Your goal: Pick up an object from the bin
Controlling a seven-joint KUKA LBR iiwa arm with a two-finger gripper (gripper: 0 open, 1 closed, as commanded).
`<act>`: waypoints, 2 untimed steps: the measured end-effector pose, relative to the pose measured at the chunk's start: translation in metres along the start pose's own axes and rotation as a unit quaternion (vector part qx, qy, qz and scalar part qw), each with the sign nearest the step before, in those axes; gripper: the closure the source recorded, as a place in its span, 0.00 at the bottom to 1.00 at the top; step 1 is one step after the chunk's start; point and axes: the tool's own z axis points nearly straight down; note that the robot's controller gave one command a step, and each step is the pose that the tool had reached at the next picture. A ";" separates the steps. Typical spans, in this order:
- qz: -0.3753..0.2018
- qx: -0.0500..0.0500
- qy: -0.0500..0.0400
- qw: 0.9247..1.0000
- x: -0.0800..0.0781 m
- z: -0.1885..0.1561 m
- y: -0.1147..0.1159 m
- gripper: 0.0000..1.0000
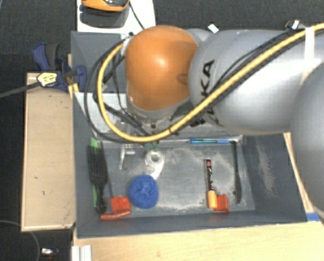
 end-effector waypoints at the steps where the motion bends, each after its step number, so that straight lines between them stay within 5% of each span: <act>1: 0.003 -0.001 -0.003 1.000 -0.002 -0.003 -0.001 0.00; 2: -0.065 -0.001 -0.005 0.998 0.028 0.073 -0.039 0.00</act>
Offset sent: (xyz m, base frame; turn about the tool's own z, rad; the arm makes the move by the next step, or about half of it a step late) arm -0.0640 -0.0847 -0.1665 -0.2887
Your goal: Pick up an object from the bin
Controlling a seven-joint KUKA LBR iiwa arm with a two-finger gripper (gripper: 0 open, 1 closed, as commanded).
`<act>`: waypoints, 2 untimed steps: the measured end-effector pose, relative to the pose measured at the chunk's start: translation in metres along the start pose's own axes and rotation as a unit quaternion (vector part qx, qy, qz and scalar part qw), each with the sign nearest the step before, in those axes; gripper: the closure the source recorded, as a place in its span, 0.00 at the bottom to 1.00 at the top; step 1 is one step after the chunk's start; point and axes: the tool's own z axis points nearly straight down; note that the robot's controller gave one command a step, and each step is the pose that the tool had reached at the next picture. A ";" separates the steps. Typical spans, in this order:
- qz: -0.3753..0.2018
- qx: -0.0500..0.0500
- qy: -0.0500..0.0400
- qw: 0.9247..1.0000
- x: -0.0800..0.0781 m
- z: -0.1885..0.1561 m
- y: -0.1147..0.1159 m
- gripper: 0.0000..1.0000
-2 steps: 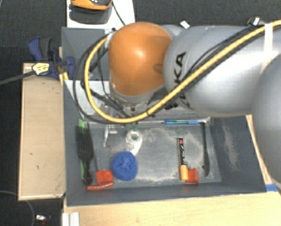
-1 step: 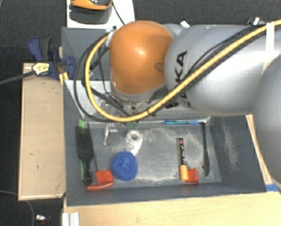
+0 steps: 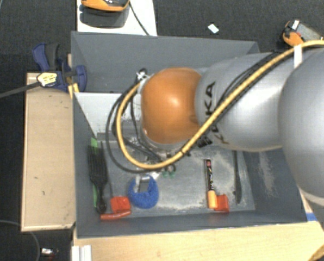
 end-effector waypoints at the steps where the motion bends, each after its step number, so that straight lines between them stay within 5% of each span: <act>1: -0.194 0.000 -0.003 0.981 0.035 0.004 -0.031 0.00; 2: -0.254 0.000 0.003 0.967 0.048 0.066 -0.038 0.00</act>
Offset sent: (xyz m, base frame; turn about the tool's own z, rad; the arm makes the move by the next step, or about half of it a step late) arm -0.0421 -0.0440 -0.0636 -0.5136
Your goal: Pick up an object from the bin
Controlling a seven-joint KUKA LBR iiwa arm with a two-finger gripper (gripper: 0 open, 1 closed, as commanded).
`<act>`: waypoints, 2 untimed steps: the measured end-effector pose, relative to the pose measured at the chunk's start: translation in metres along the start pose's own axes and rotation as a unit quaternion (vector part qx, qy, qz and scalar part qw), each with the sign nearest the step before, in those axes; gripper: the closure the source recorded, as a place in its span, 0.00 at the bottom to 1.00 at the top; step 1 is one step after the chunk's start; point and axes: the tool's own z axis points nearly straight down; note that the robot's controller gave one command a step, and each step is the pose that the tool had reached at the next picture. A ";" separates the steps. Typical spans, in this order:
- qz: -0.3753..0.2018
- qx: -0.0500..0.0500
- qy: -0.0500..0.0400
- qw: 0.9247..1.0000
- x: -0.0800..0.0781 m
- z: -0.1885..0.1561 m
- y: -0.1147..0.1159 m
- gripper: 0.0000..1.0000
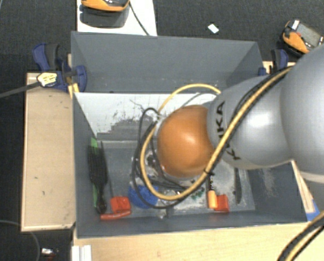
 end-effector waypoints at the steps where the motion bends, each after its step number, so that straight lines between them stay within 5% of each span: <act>1: -0.114 0.004 -0.009 0.993 -0.032 0.020 -0.010 0.00; 2: -0.140 0.001 -0.004 0.990 -0.040 0.027 -0.009 1.00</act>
Offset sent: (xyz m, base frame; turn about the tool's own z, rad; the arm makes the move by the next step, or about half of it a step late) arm 0.0371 0.0164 -0.0272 -0.2875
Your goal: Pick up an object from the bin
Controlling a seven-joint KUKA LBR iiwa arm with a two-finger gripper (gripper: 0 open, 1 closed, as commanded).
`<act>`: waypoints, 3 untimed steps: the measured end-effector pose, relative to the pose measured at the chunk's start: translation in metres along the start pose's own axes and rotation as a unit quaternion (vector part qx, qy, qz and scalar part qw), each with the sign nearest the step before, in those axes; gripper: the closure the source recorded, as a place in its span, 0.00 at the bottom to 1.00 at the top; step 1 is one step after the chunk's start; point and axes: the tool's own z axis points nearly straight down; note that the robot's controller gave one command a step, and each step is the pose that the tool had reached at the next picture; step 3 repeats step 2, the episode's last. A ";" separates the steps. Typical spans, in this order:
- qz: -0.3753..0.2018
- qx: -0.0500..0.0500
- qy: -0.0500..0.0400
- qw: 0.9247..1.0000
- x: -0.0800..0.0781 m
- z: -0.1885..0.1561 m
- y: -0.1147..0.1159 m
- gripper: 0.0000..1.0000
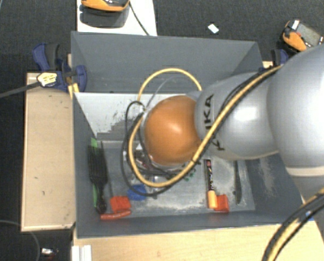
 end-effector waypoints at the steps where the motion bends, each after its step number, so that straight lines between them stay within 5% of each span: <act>1: 0.001 0.000 0.000 1.000 0.000 0.000 0.000 1.00; 3: 0.002 -0.002 0.002 1.000 0.001 -0.020 0.001 1.00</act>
Offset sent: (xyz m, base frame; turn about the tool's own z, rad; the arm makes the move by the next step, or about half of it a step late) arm -0.0002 0.0001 0.0541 0.0010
